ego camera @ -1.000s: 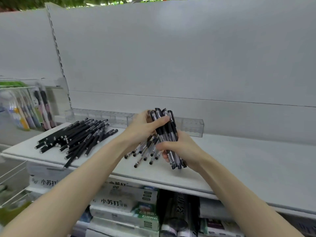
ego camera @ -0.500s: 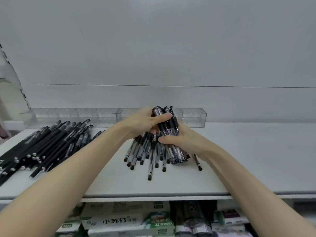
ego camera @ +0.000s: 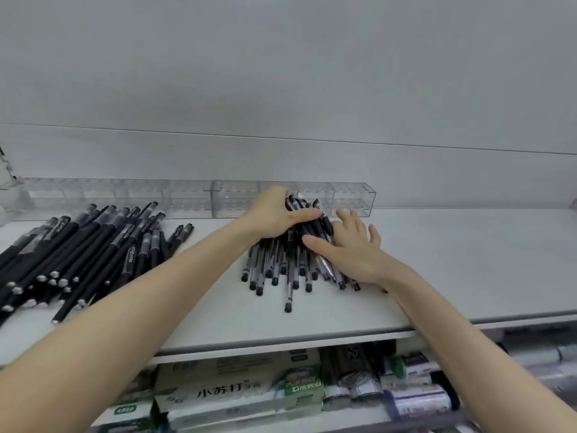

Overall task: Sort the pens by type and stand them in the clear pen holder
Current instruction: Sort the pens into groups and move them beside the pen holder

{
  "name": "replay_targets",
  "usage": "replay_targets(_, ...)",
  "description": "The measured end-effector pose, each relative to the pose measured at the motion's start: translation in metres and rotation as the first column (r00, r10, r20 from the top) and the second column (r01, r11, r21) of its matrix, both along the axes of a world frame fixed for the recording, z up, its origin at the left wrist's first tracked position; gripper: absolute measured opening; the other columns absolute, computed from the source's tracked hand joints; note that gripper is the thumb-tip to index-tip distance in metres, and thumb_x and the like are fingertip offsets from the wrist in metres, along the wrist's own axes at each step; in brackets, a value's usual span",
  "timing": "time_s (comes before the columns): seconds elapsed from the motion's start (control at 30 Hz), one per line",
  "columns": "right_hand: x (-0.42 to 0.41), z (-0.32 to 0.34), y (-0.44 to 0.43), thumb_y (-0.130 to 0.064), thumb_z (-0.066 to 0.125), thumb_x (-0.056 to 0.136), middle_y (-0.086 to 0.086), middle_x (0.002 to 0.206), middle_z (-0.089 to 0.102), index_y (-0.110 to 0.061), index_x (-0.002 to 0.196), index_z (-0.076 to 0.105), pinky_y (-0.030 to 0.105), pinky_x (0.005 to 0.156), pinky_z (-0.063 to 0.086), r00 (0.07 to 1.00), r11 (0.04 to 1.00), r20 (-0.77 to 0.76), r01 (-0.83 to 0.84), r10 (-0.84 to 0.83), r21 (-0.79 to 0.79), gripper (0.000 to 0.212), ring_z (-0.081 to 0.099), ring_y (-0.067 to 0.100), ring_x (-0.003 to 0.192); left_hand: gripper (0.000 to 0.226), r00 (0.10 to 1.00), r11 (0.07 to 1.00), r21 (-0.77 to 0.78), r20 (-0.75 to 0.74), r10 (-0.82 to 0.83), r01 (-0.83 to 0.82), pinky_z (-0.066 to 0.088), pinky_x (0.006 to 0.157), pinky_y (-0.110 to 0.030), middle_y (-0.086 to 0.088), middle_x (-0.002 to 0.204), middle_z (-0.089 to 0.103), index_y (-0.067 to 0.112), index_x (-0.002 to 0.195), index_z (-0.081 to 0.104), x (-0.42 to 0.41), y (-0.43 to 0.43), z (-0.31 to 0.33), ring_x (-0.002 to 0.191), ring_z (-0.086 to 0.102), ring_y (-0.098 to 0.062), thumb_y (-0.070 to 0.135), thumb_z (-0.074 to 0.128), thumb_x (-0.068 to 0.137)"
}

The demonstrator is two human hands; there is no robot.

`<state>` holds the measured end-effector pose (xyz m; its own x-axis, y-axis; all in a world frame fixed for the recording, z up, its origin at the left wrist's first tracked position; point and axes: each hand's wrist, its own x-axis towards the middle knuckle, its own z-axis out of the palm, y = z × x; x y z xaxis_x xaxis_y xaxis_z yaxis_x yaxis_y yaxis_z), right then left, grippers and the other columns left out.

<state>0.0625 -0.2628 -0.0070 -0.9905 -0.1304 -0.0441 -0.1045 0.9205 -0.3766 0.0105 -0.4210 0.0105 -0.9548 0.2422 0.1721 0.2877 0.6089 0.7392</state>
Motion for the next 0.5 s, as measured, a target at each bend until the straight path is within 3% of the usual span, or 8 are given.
replay_targets(0.07,-0.005,-0.002,0.002,-0.067,0.027,0.091,0.005,0.161,0.002,-0.008,0.123,0.047,0.05,0.115,-0.004,0.999,0.999,0.029,0.024,-0.025,0.036,0.071,-0.009,0.021,0.147,0.036,1.0,0.993,-0.114,-0.012,-0.012,0.01,0.041,0.07,-0.026,-0.004,0.093,0.057,0.018,0.099,0.053,0.001,0.002,0.0,0.084,0.055,-0.016,0.052,0.058,0.086)
replay_targets(0.13,-0.009,-0.004,0.005,-0.075,0.024,0.085,0.006,0.15,0.027,-0.01,0.127,0.042,0.046,0.112,0.015,0.999,0.999,0.029,0.029,-0.03,0.026,0.079,0.019,0.021,0.141,0.059,1.0,0.971,-0.239,-0.015,0.011,-0.014,0.039,0.1,-0.039,-0.009,0.135,0.05,0.011,0.134,0.044,0.005,0.0,0.002,0.123,0.047,-0.024,0.053,0.046,0.092)
replay_targets(0.17,-0.011,-0.005,0.007,-0.077,0.026,0.082,0.006,0.142,0.035,-0.01,0.127,0.04,0.043,0.108,0.023,0.999,0.999,0.023,0.028,-0.027,-0.023,0.081,0.029,0.02,0.135,0.062,0.999,0.96,-0.277,-0.019,0.037,-0.041,0.033,0.107,-0.043,-0.007,0.143,0.043,0.01,0.138,0.039,0.008,-0.002,0.003,0.131,0.041,-0.025,0.053,0.042,0.094)
replay_targets(0.2,-0.011,-0.005,0.009,-0.074,0.031,0.084,0.006,0.147,0.032,-0.01,0.138,0.033,0.043,0.111,0.024,1.0,0.997,0.021,0.024,-0.022,-0.073,0.084,0.029,0.022,0.136,0.06,0.998,0.953,-0.295,-0.031,0.056,-0.063,0.032,0.108,-0.046,-0.006,0.144,0.043,0.011,0.137,0.041,0.011,-0.005,0.002,0.132,0.04,-0.025,0.053,0.038,0.095)
replay_targets(0.27,-0.01,-0.004,0.012,-0.064,0.038,0.09,0.005,0.16,0.009,-0.014,0.152,0.008,0.046,0.117,0.016,1.0,0.992,0.003,0.011,-0.011,-0.123,0.085,0.011,0.023,0.147,0.049,0.995,0.943,-0.319,-0.046,0.084,-0.094,0.035,0.104,-0.047,-0.006,0.135,0.051,0.014,0.123,0.052,0.02,-0.011,-0.003,0.125,0.046,-0.026,0.052,0.033,0.097)
replay_targets(0.33,-0.007,-0.003,0.015,-0.063,0.039,0.09,0.003,0.161,0.002,-0.023,0.153,0.01,0.046,0.118,0.013,0.999,0.995,-0.047,-0.015,0.011,-0.098,0.08,0.002,0.023,0.148,0.042,0.995,0.944,-0.312,-0.041,0.095,-0.103,0.034,0.105,-0.045,-0.006,0.132,0.051,0.017,0.113,0.053,0.032,-0.014,-0.014,0.125,0.043,-0.026,0.048,0.03,0.098)
replay_targets(0.5,0.001,-0.005,0.018,-0.061,0.036,0.092,-0.003,0.161,-0.002,-0.03,0.152,0.012,0.044,0.119,0.007,0.996,0.997,-0.042,-0.078,0.077,-0.03,0.071,-0.003,0.024,0.148,0.049,0.996,0.955,-0.283,-0.034,0.085,-0.091,0.013,0.116,-0.041,-0.006,0.151,0.03,0.015,0.141,0.038,0.05,-0.001,-0.037,0.144,0.012,-0.027,0.039,0.021,0.102)
